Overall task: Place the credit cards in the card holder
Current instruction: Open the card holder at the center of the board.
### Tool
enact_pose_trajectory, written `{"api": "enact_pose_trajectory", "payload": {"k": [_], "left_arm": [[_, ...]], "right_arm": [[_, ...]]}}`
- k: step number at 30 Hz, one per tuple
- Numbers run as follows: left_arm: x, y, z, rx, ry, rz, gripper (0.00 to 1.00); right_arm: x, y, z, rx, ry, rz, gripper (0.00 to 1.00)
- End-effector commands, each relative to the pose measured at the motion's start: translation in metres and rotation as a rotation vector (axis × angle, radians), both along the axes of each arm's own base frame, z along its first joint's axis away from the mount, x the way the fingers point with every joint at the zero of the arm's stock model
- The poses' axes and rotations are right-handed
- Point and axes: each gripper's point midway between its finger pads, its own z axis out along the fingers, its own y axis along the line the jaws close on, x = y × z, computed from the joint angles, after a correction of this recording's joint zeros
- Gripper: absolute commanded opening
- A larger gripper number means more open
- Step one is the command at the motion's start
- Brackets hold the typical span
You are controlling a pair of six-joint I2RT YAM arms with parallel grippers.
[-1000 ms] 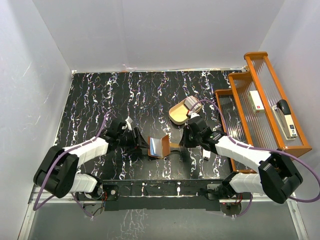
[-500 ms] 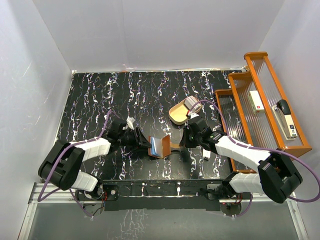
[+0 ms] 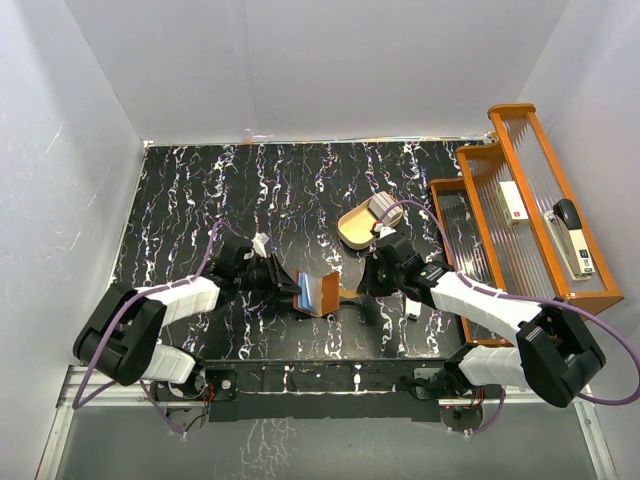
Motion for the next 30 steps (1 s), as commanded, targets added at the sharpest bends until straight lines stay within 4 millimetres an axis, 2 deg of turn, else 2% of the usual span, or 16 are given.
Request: {"api": "enact_pose_trajectory", "payload": {"k": [1, 4, 8, 13, 18, 25, 26, 28, 30], "left_arm": [[-0.004, 0.007, 0.010, 0.020, -0.025, 0.014, 0.24], [-0.006, 0.010, 0.013, 0.027, -0.034, 0.024, 0.37], [-0.005, 0.010, 0.022, 0.009, -0.065, 0.031, 0.47], [0.001, 0.005, 0.021, 0.008, -0.063, 0.013, 0.50], [0.003, 0.000, 0.012, 0.007, -0.037, -0.011, 0.38], [0.001, -0.001, 0.017, -0.017, -0.043, -0.012, 0.00], [-0.001, -0.001, 0.019, -0.023, -0.047, -0.013, 0.00], [-0.004, 0.001, 0.021, -0.015, -0.048, -0.001, 0.00], [-0.005, 0.004, 0.022, 0.009, -0.047, 0.009, 0.00]], "right_arm": [[0.010, 0.011, 0.027, 0.066, -0.079, 0.028, 0.00], [0.010, 0.014, 0.030, 0.080, -0.085, 0.043, 0.00], [0.011, 0.016, 0.031, 0.083, -0.087, 0.054, 0.00], [0.011, 0.020, 0.033, 0.092, -0.080, 0.070, 0.00], [0.013, 0.021, 0.031, 0.081, -0.079, 0.072, 0.00], [0.015, 0.015, 0.018, 0.031, -0.057, 0.058, 0.00], [0.015, 0.014, 0.018, 0.026, -0.054, 0.054, 0.00], [0.015, 0.011, 0.020, 0.003, -0.032, 0.035, 0.09], [0.015, 0.010, 0.032, 0.012, -0.025, 0.011, 0.20]]}}
